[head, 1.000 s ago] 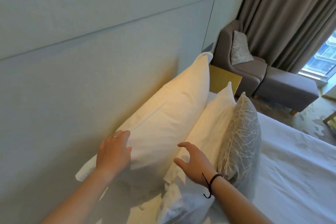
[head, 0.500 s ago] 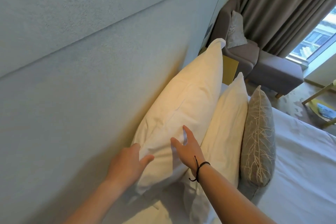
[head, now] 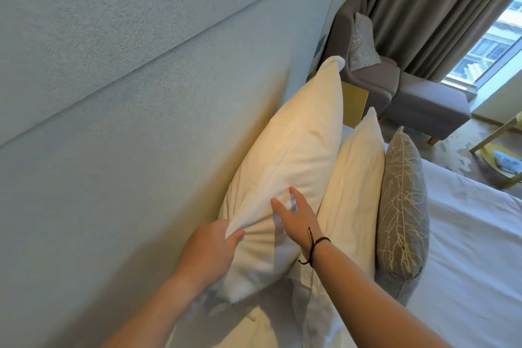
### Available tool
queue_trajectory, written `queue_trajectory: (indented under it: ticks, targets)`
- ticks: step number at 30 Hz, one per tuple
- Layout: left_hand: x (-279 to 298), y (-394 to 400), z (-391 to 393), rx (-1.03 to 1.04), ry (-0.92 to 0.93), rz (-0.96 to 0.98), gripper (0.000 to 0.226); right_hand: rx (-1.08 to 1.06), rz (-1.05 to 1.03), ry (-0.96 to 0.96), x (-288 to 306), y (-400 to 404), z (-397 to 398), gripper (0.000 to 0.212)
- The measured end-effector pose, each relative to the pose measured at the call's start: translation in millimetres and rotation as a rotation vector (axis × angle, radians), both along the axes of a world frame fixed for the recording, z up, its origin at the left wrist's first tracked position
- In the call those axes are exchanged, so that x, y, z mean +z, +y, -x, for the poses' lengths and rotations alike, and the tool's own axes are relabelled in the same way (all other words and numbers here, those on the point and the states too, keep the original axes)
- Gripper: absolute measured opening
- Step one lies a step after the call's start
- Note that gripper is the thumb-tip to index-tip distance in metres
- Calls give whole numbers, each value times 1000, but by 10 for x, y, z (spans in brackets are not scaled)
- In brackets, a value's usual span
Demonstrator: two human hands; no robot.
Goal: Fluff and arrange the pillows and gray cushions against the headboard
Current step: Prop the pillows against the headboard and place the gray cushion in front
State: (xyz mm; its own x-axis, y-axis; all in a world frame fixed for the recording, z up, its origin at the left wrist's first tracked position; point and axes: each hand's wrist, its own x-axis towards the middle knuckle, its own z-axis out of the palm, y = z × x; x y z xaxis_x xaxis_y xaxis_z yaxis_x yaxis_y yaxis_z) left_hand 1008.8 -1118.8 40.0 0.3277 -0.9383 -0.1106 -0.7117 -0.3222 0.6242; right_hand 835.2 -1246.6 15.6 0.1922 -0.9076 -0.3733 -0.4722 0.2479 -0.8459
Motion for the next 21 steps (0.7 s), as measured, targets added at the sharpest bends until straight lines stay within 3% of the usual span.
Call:
queue_trajectory:
  ticks: [4,12,16,21]
  targets:
    - [78,108,34,34,52,79,47,12,76,8,37,-21,-51,86]
    - [148,-44,-134,116,16,-156,47,144,67,75,-94,-122,-13,89]
    - [191,-416,-64,124,50,-161,61,104,66,-5,-93,-322,110,89]
    - [247,-1185,86,136,231,-92,43,-84,25,-162,-63,-784,417,80]
